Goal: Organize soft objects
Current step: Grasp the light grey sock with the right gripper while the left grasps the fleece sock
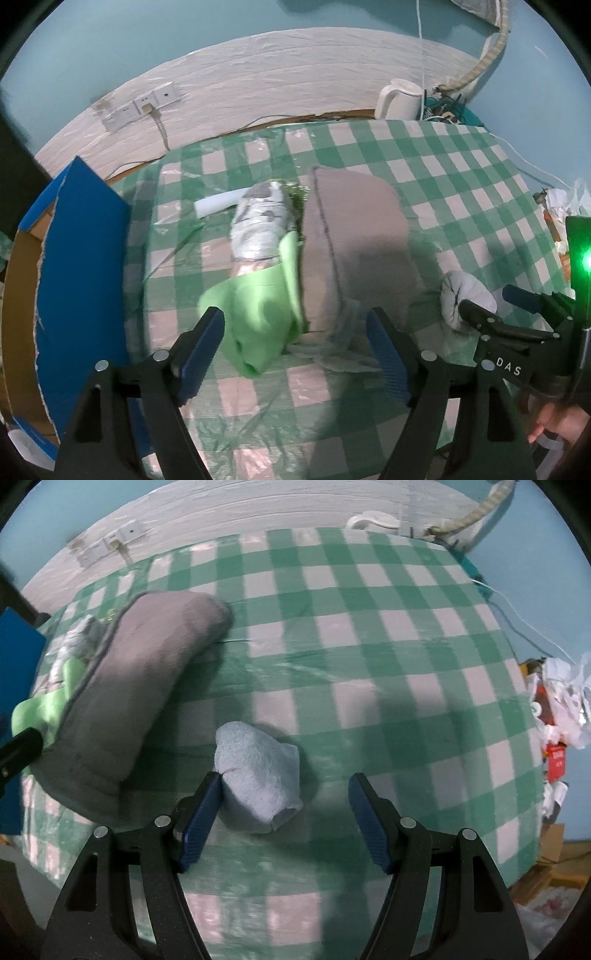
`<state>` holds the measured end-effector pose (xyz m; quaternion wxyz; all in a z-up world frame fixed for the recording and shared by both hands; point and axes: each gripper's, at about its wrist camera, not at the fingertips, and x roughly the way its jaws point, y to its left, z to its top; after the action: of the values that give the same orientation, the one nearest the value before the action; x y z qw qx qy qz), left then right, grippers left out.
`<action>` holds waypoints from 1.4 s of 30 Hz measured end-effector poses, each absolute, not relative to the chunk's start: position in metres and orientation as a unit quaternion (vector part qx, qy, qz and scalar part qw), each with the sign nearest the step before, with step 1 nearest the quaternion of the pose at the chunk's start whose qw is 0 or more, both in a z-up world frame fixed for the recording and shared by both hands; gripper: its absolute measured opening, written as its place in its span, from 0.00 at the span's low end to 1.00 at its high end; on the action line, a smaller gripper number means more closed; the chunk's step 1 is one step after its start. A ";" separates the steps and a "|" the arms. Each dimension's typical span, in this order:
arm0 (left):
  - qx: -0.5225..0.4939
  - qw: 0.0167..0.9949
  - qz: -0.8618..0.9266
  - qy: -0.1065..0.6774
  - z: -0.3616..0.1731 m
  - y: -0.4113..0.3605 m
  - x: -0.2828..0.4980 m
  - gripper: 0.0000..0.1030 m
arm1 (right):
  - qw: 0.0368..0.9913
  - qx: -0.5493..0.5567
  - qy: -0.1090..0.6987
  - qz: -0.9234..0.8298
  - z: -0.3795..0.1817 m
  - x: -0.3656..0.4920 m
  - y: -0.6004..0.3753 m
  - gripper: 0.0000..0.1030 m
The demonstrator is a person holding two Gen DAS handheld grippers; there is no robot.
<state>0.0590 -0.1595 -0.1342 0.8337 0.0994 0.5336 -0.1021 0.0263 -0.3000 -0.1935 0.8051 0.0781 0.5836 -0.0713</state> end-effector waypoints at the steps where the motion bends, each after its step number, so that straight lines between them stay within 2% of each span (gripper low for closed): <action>1: 0.100 0.833 -0.105 0.534 -0.134 -0.163 0.058 0.78 | 0.805 0.080 0.584 -0.073 -0.193 0.024 -0.304 0.68; 7: 0.107 0.827 -0.121 0.539 -0.137 -0.181 0.056 0.78 | 0.813 0.101 0.569 -0.069 -0.182 0.018 -0.317 0.68; 10: 0.106 0.825 -0.131 0.540 -0.137 -0.190 0.056 0.84 | 0.815 0.107 0.565 -0.069 -0.178 0.018 -0.323 0.68; 26: 0.183 0.796 -0.132 0.561 -0.183 -0.232 0.058 0.83 | 0.824 0.086 0.559 -0.035 -0.179 0.023 -0.326 0.69; 28: 0.193 0.797 -0.127 0.559 -0.186 -0.233 0.057 0.76 | 0.823 0.089 0.560 -0.026 -0.182 0.026 -0.324 0.70; 29: 0.200 0.796 -0.123 0.558 -0.187 -0.234 0.057 0.65 | 0.823 0.089 0.561 -0.020 -0.185 0.027 -0.322 0.71; 30: 0.203 0.797 -0.121 0.555 -0.187 -0.235 0.056 0.60 | 0.822 0.089 0.562 -0.016 -0.187 0.029 -0.321 0.71; 36: 0.215 0.801 -0.113 0.547 -0.187 -0.236 0.053 0.37 | 0.812 0.095 0.576 0.000 -0.205 0.037 -0.315 0.71; 39: 0.223 0.804 -0.114 0.540 -0.184 -0.236 0.052 0.31 | 0.812 0.102 0.575 0.007 -0.208 0.040 -0.315 0.71; 42: 0.226 0.807 -0.118 0.532 -0.180 -0.235 0.050 0.29 | 0.815 0.094 0.572 0.010 -0.210 0.042 -0.312 0.71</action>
<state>0.0501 -0.2355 -0.1798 0.8072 0.2260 0.5324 -0.1176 0.0424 -0.3118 -0.2095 0.8147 0.0940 0.5722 0.0098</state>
